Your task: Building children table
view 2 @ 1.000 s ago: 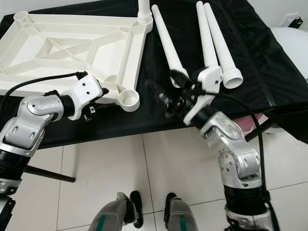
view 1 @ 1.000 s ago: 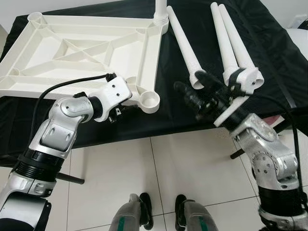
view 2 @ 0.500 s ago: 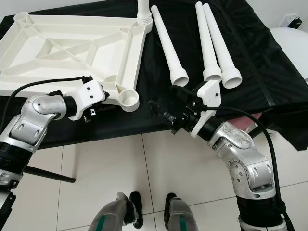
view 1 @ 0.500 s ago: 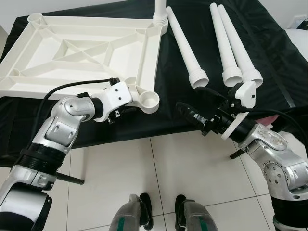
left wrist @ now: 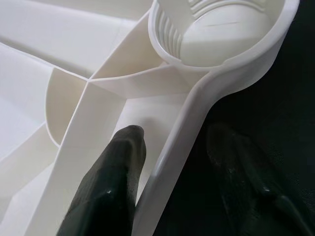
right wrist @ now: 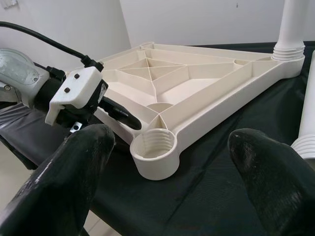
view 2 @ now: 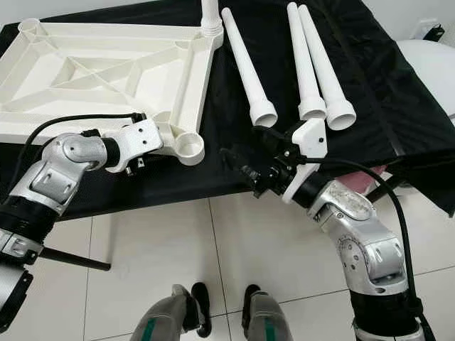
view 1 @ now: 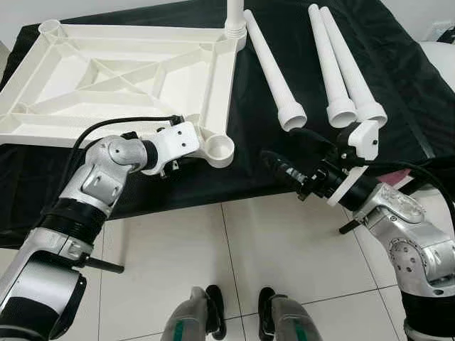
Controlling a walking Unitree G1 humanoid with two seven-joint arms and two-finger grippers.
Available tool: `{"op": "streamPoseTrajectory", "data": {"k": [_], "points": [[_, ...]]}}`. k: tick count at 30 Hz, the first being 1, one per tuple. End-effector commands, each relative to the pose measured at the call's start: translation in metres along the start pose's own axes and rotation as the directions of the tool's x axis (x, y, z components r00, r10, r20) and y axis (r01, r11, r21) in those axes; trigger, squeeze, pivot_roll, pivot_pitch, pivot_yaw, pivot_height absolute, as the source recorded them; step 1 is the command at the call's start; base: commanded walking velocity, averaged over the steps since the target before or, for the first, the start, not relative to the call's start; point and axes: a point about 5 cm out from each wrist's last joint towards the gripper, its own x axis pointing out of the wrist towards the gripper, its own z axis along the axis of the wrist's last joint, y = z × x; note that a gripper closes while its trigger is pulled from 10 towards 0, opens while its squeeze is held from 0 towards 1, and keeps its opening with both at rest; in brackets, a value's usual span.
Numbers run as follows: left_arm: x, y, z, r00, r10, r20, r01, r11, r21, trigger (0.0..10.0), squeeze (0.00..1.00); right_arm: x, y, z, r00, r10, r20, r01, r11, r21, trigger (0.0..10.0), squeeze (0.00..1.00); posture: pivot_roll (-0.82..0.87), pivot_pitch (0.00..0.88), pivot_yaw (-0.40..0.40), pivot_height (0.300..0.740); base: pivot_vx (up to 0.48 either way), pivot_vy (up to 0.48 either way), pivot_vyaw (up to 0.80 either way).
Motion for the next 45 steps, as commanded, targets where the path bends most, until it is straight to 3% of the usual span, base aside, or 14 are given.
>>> {"op": "streamPoseTrajectory", "data": {"k": [1,2,4,11,12,13,23,25,27,28,30,32,33,45], "points": [[0.005,-0.010,-0.003,0.999,-0.049,-0.008,0.049,0.999,-0.004,9.1,0.00,-0.001,0.003,0.001,1.000,0.009,0.001,-0.009,1.000,-0.005,10.0,0.00,-0.11,0.244,0.088,0.740,0.000,0.000,0.00],[0.005,-0.012,-0.001,0.997,-0.078,0.007,0.078,0.997,-0.004,4.6,0.00,-0.001,0.003,0.001,1.000,0.008,0.003,-0.008,1.000,-0.004,10.0,0.00,-0.11,0.241,0.089,0.740,0.000,0.000,0.00],[0.006,-0.016,0.004,0.991,-0.130,0.043,0.130,0.991,0.000,0.0,0.00,0.000,0.003,0.001,1.000,0.007,0.004,-0.007,1.000,-0.004,10.0,0.00,-0.10,0.238,0.091,0.740,0.000,0.000,0.00],[0.009,-0.023,0.011,0.978,-0.194,0.081,0.194,0.981,0.014,0.0,0.00,0.000,0.003,0.001,1.000,0.003,0.008,-0.003,1.000,-0.004,10.0,0.00,-0.11,0.235,0.093,0.740,0.000,0.000,0.00],[0.011,-0.025,0.014,0.975,-0.202,0.089,0.202,0.979,0.018,9.8,0.00,0.000,0.003,0.001,1.000,0.003,0.008,-0.003,1.000,-0.004,10.0,0.00,-0.11,0.231,0.095,0.740,0.000,0.000,0.00],[0.012,-0.027,0.016,0.971,-0.218,0.094,0.216,0.976,0.032,10.0,0.00,0.000,0.003,0.001,1.000,0.002,0.009,-0.002,1.000,-0.004,10.0,0.00,-0.11,0.230,0.096,0.740,0.000,0.000,0.00],[0.020,-0.028,0.013,0.977,-0.207,0.060,0.208,0.978,-0.021,10.0,0.00,-0.001,0.003,0.002,1.000,-0.009,0.012,0.009,1.000,-0.009,10.0,0.00,-0.12,0.227,0.102,0.740,0.000,0.000,0.00],[0.021,-0.025,0.009,0.982,-0.184,0.044,0.187,0.980,-0.065,3.6,0.00,-0.002,0.003,0.002,1.000,-0.015,0.015,0.015,1.000,-0.010,10.0,0.00,-0.12,0.228,0.103,0.740,0.000,0.000,0.00],[0.022,-0.023,0.007,0.985,-0.168,0.033,0.171,0.981,-0.087,3.6,0.00,-0.002,0.003,0.002,1.000,-0.016,0.015,0.016,1.000,-0.011,10.0,0.00,-0.12,0.228,0.103,0.740,0.000,0.000,0.00],[0.021,-0.020,0.002,0.989,-0.148,0.013,0.148,0.984,-0.099,0.0,0.00,-0.002,0.003,0.003,1.000,-0.019,0.017,0.019,1.000,-0.008,10.0,0.00,-0.12,0.234,0.104,0.740,0.000,0.000,0.00],[0.021,-0.020,0.002,0.989,-0.148,0.013,0.148,0.984,-0.099,0.0,0.00,-0.002,0.003,0.003,1.000,-0.019,0.017,0.019,1.000,-0.008,10.0,0.00,-0.12,0.234,0.104,0.740,0.000,0.000,0.00],[0.020,-0.015,-0.005,0.993,-0.113,-0.025,0.108,0.983,-0.151,2.3,0.00,-0.002,0.002,0.003,1.000,-0.022,0.019,0.023,1.000,-0.008,10.0,0.00,-0.12,0.234,0.104,0.740,0.000,0.000,0.00],[0.019,-0.010,-0.014,0.994,-0.074,-0.075,0.059,0.981,-0.185,9.5,0.00,-0.002,0.001,0.004,0.999,-0.026,0.022,0.026,1.000,-0.008,10.0,0.00,-0.12,0.239,0.103,0.740,0.000,0.000,0.00],[0.008,0.010,-0.043,0.965,0.115,-0.234,-0.185,0.935,-0.302,10.0,0.00,-0.001,0.001,0.005,0.999,-0.031,0.027,0.031,0.999,-0.007,10.0,0.00,-0.11,0.245,0.100,0.740,0.000,0.000,0.00]]}}
